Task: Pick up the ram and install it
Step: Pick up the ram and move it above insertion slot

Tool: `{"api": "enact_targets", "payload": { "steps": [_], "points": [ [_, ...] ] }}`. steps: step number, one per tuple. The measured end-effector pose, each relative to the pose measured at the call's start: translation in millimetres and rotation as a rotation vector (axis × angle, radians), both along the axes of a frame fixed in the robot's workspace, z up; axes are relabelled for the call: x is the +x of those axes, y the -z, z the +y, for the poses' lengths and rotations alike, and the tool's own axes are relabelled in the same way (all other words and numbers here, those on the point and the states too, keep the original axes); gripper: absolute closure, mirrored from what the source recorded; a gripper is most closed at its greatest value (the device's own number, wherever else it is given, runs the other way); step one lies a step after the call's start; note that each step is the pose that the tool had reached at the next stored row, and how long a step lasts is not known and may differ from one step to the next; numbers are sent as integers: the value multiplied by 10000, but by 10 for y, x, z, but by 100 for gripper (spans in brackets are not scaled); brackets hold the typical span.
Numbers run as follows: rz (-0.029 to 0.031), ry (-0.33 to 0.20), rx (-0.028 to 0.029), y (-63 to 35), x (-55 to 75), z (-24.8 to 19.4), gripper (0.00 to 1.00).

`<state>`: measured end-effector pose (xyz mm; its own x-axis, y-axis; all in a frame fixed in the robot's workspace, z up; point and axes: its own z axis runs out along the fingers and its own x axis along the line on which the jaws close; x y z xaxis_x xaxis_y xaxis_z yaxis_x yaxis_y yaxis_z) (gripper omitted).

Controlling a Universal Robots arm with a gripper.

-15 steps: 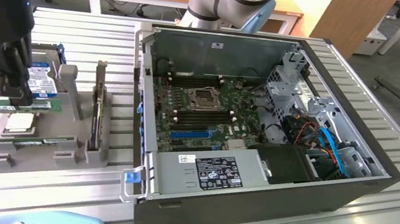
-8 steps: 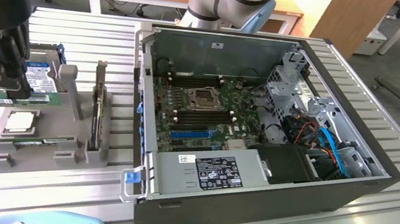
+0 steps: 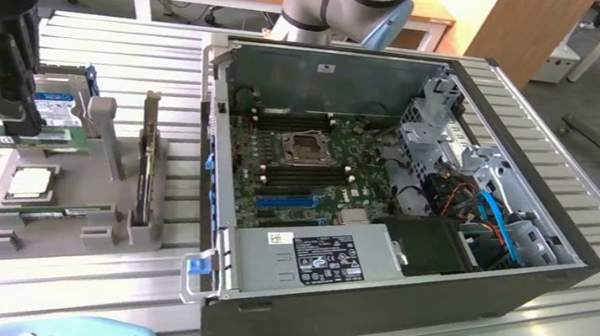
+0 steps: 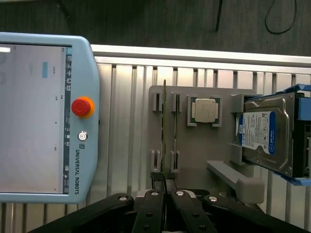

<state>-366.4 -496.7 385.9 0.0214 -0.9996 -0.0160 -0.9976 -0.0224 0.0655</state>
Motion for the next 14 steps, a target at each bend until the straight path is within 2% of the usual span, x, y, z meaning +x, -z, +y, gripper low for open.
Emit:
{"api": "enact_targets", "payload": {
  "steps": [14],
  "points": [
    [1,0,-1,-297,7,0,89]
  ]
}}
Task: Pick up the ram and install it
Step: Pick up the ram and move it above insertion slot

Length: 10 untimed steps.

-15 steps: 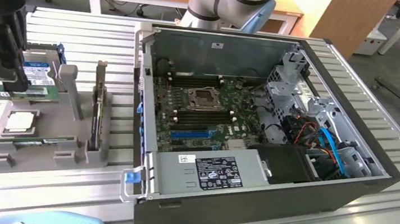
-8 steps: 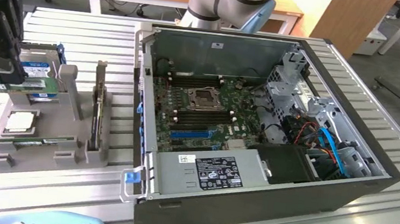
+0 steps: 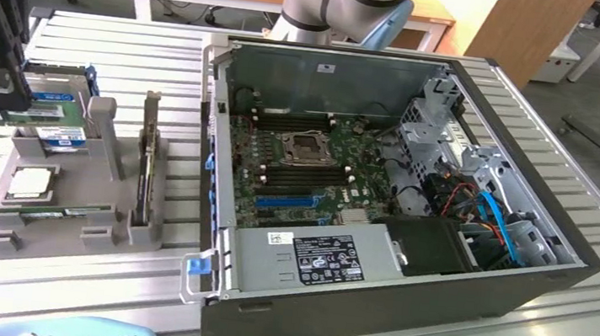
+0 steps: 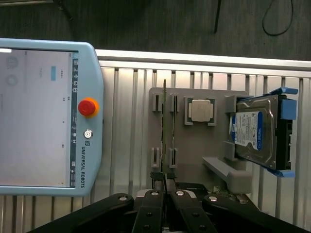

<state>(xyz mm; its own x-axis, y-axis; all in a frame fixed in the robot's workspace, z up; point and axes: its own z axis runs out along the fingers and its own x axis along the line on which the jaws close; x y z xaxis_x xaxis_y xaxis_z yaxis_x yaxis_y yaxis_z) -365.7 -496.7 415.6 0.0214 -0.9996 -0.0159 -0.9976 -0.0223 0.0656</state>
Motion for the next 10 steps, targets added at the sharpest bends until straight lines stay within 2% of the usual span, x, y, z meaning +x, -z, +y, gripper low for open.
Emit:
{"api": "enact_targets", "payload": {
  "steps": [5,10],
  "points": [
    [-2,0,2,-79,0,0,89],
    [-1,0,3,-84,1,0,89]
  ]
}}
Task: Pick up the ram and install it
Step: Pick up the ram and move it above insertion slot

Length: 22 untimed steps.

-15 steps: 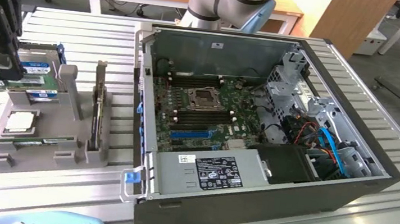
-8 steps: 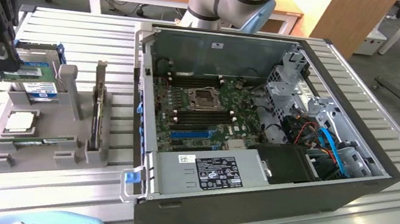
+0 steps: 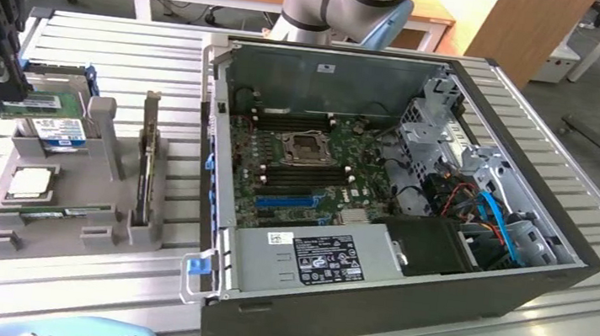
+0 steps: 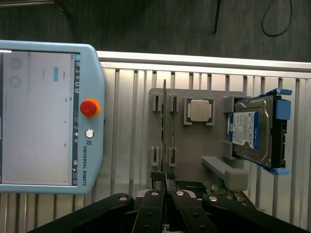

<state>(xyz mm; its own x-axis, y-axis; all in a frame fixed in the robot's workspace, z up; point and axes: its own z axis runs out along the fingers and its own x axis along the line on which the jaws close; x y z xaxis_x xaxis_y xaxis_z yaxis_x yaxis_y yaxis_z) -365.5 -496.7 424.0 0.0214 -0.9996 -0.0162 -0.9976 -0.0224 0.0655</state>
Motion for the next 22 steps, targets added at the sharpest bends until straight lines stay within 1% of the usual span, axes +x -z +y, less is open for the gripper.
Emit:
{"api": "enact_targets", "payload": {
  "steps": [4,22],
  "points": [
    [0,0,-1,-1,46,0,89],
    [0,1,-1,0,548,0,89]
  ]
}}
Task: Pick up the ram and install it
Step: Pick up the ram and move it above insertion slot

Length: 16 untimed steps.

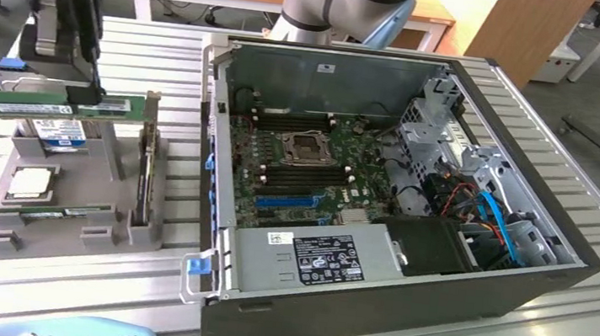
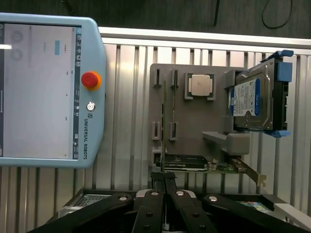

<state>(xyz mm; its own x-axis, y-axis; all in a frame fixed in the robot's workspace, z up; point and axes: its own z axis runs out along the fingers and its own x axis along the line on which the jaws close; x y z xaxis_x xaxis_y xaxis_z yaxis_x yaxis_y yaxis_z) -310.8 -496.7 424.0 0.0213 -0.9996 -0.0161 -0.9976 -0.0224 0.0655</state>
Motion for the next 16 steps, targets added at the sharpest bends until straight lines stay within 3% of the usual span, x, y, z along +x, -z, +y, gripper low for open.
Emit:
{"api": "enact_targets", "payload": {
  "steps": [16],
  "points": [
    [0,0,0,0,423,0,89]
  ]
}}
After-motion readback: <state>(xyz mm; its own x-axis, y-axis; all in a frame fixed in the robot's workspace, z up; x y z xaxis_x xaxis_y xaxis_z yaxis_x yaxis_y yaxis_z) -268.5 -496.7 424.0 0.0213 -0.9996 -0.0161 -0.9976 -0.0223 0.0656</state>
